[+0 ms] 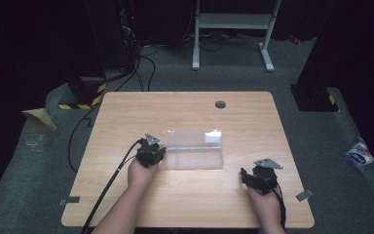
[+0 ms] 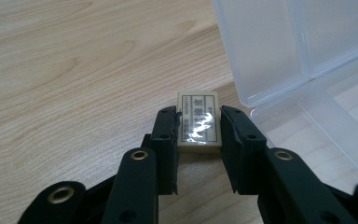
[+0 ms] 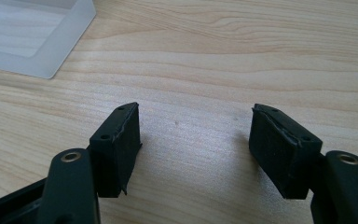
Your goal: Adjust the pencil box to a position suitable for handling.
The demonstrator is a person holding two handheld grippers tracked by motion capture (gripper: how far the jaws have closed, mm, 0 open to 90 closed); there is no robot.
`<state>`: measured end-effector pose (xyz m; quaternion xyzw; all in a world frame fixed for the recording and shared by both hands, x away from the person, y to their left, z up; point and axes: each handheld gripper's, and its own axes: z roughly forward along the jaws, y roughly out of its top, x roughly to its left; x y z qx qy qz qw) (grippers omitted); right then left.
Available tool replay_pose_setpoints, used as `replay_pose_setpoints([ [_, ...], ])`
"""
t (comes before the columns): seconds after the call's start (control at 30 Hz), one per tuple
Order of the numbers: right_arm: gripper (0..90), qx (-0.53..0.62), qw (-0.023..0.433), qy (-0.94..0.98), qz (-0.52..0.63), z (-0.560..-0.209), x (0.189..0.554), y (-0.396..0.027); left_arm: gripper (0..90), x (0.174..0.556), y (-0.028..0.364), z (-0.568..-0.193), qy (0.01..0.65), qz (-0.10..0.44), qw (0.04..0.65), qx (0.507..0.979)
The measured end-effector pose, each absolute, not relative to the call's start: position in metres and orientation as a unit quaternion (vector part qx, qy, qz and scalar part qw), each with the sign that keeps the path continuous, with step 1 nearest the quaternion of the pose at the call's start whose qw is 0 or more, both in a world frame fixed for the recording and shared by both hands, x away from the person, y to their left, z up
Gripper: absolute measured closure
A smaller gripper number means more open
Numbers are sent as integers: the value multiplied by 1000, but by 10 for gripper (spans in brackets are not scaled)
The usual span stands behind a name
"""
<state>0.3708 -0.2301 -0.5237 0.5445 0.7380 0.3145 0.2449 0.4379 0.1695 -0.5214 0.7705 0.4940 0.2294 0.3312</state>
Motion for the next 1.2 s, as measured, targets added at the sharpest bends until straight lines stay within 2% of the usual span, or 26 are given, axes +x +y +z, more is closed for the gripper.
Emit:
replay_pose_setpoints([
  [0.27, 335, 545, 245, 738, 315, -524, 371, -230, 680, 423, 180, -522, 480, 226, 335, 778],
  [0.7, 339, 543, 244, 739, 315, -524, 371, -230, 681, 362, 224, -522, 460, 224, 339, 790],
  [0.9, 340, 543, 245, 739, 315, -524, 371, -230, 677, 355, 226, -523, 469, 219, 343, 784],
  [1.2, 339, 544, 244, 738, 314, -524, 370, -230, 577, 360, 222, -524, 481, 211, 352, 775],
])
